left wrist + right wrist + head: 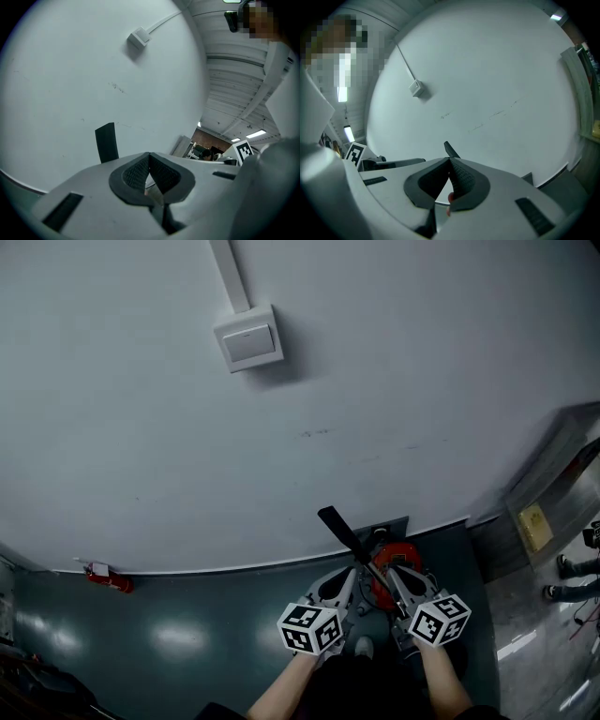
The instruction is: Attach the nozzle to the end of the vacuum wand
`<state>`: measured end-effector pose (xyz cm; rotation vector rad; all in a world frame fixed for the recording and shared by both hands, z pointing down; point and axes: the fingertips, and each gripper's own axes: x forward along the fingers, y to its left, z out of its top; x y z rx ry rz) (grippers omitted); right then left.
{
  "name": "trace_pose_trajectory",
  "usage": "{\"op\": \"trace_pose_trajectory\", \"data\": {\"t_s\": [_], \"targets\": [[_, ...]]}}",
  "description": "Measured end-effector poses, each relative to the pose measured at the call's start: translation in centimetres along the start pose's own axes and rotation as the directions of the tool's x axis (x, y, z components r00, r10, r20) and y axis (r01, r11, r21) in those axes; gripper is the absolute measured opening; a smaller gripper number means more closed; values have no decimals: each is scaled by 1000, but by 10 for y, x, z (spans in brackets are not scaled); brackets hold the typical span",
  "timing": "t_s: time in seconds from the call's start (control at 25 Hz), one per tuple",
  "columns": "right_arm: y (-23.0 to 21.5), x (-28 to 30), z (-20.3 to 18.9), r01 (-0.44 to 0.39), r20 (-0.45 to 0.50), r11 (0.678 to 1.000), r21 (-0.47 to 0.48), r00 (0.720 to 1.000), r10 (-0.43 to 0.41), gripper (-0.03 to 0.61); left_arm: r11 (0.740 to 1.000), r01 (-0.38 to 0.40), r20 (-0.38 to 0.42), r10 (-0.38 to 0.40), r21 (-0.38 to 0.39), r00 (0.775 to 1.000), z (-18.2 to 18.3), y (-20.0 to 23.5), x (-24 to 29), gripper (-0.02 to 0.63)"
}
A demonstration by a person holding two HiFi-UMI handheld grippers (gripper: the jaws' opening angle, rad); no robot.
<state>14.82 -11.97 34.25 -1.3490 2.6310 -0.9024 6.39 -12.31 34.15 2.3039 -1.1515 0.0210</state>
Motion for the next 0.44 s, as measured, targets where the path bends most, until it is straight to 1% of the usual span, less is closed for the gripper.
{"op": "trace_pose_trajectory", "data": {"t_s": [0.44], "targets": [[-4,3,-5,-17,-1,1000,10,1000,17,17,999,-38,4,38,-15,999,-5,14,-2,5]]}}
